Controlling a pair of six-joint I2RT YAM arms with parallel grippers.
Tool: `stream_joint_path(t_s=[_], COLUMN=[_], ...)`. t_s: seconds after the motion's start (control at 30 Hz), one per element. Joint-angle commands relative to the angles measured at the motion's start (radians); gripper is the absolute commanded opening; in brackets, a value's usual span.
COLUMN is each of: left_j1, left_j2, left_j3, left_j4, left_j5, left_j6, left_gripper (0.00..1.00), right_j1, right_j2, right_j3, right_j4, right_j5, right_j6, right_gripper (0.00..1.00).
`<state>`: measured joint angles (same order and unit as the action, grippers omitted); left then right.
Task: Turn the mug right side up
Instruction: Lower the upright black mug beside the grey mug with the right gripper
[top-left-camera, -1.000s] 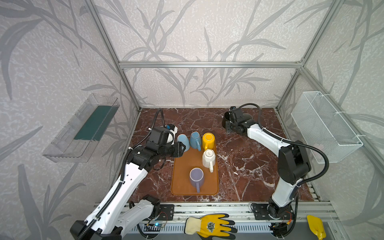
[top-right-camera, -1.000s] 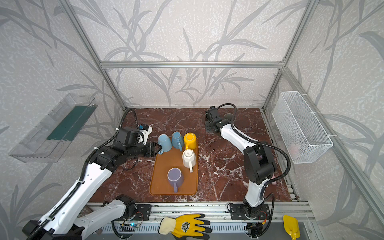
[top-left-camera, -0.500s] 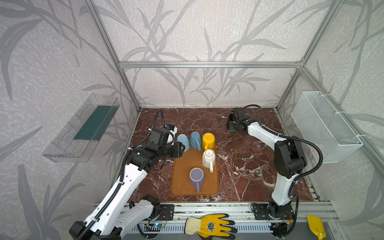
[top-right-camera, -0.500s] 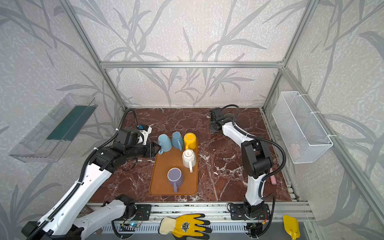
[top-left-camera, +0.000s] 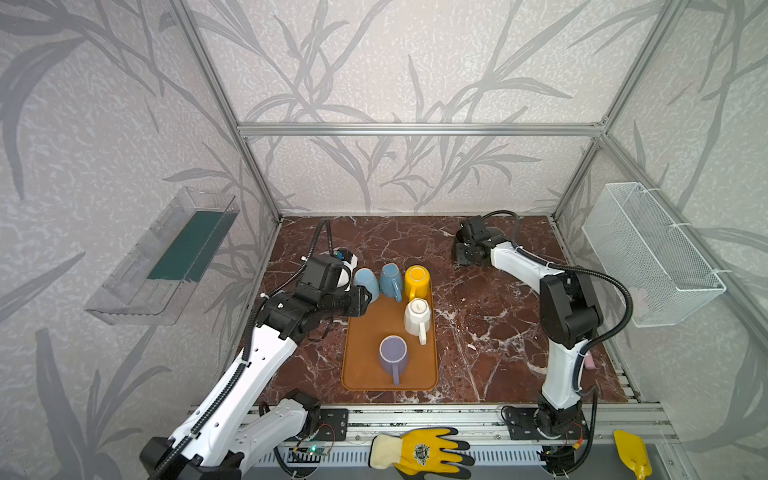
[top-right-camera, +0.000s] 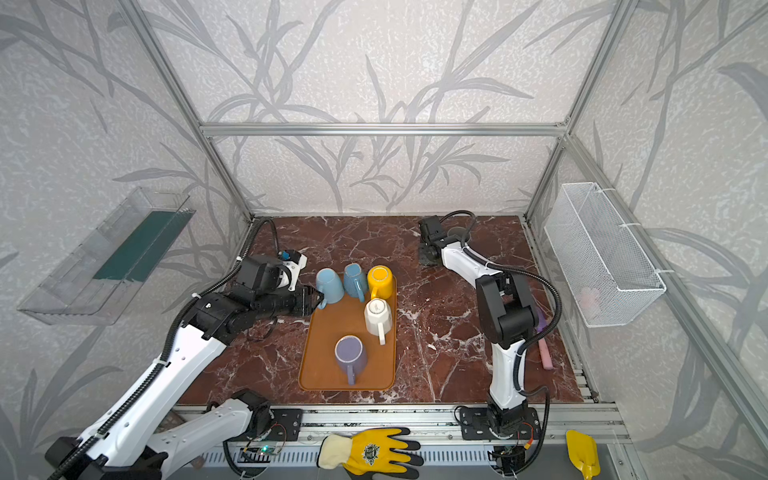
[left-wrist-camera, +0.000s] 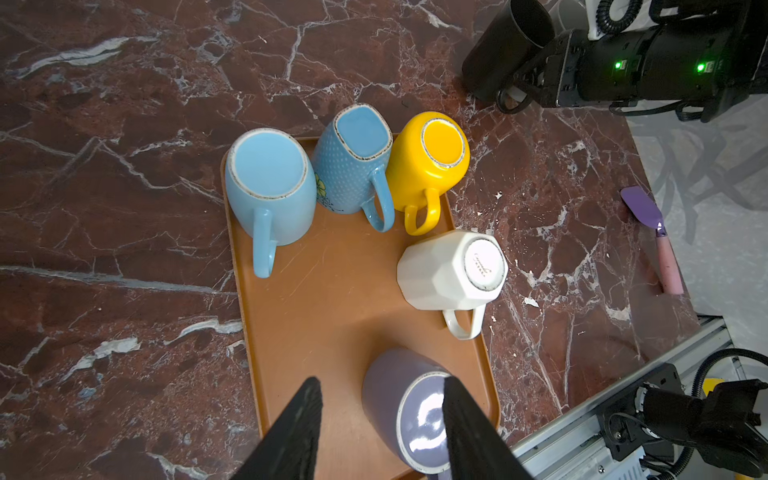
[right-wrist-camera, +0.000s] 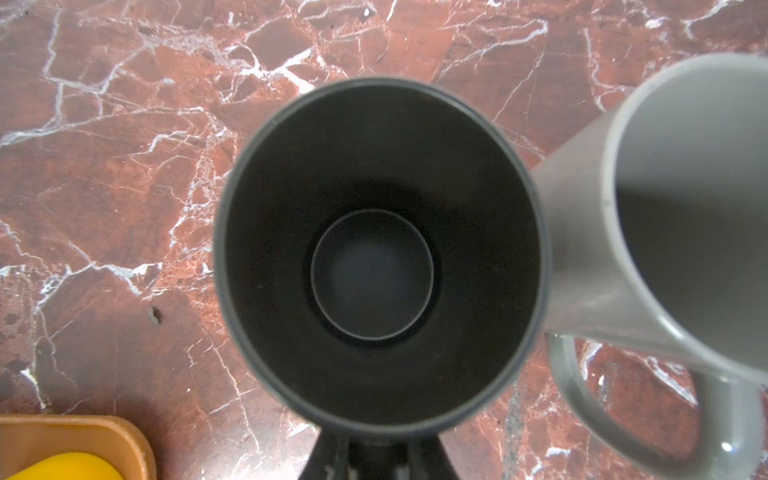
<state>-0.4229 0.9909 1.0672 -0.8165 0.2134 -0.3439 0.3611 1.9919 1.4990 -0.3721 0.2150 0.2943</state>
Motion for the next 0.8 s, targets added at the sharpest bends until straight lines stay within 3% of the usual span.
stream_joint_path(t_s=[0.0, 0.77], left_j1=[-0.004, -0.013], left_j2=[0.006, 0.04], left_j3=[0.03, 0.043], left_j4=[-0.029, -0.027], left_j5=[-0.015, -0.023], left_j6=[0.026, 0.034], left_gripper=[0.49, 0.49], right_j1=[-0.009, -0.024], right_j2=[0.001, 0.045], right_j3=[0.062, 0.098], right_j4=[0.053, 0.019], right_j5=[0.012, 0.016], right_j6=[-0.002, -0.015], right_gripper=[0.0, 0.0])
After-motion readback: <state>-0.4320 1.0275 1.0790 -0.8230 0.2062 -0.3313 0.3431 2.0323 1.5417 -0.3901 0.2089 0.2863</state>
